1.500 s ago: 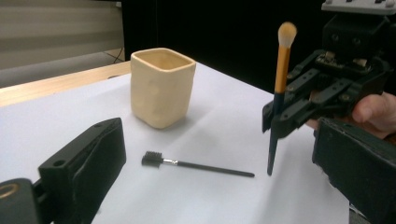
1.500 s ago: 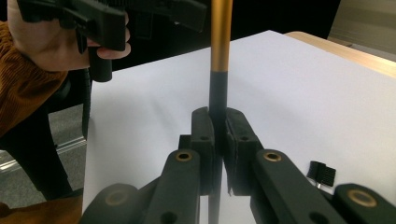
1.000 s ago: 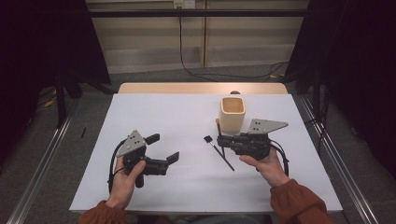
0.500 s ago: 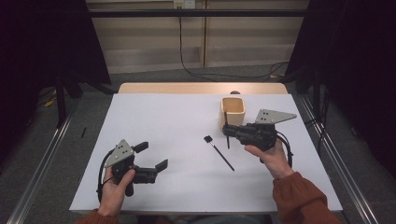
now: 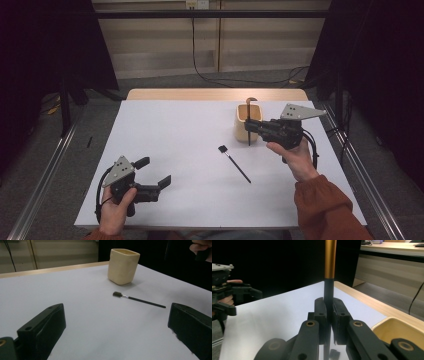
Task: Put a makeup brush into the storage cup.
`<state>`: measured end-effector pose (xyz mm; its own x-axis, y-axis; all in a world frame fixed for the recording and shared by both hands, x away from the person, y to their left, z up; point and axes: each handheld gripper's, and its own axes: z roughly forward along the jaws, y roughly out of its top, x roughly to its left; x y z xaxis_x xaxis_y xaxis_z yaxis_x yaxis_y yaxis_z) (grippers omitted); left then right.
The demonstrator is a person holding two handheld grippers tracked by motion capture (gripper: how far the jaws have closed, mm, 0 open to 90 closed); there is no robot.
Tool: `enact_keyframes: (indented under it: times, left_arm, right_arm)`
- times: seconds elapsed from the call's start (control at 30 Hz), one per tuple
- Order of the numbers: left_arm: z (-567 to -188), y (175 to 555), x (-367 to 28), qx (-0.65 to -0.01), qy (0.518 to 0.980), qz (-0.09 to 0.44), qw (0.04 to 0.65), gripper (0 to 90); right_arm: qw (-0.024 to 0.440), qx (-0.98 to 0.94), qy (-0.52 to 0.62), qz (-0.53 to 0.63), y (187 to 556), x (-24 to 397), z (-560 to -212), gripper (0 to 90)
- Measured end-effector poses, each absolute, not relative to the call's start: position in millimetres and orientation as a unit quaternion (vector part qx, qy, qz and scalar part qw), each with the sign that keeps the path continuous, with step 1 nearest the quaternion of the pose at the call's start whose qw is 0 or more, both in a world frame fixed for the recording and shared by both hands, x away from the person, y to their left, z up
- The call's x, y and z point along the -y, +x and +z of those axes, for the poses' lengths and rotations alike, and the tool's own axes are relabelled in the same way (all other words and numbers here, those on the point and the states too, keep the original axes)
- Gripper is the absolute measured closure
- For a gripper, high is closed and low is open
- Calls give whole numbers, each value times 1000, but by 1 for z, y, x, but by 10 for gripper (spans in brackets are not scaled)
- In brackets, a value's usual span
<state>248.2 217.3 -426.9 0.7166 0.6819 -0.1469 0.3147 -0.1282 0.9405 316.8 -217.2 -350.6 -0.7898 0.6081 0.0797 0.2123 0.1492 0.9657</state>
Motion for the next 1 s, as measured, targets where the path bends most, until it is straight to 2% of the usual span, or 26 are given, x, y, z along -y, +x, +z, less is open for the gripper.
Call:
enact_keyframes:
  times: [0.43, 1.0]
  left_arm:
    - [-428, 246, -215, -322, 747, 151, 561, 18]
    - [-427, 244, -218, -324, 744, 157, 564, 16]
  right_arm:
    - [186, -727, 295, 592, 342, 222, -335, 835]
    - [213, -710, 322, 589, 379, 230, -326, 835]
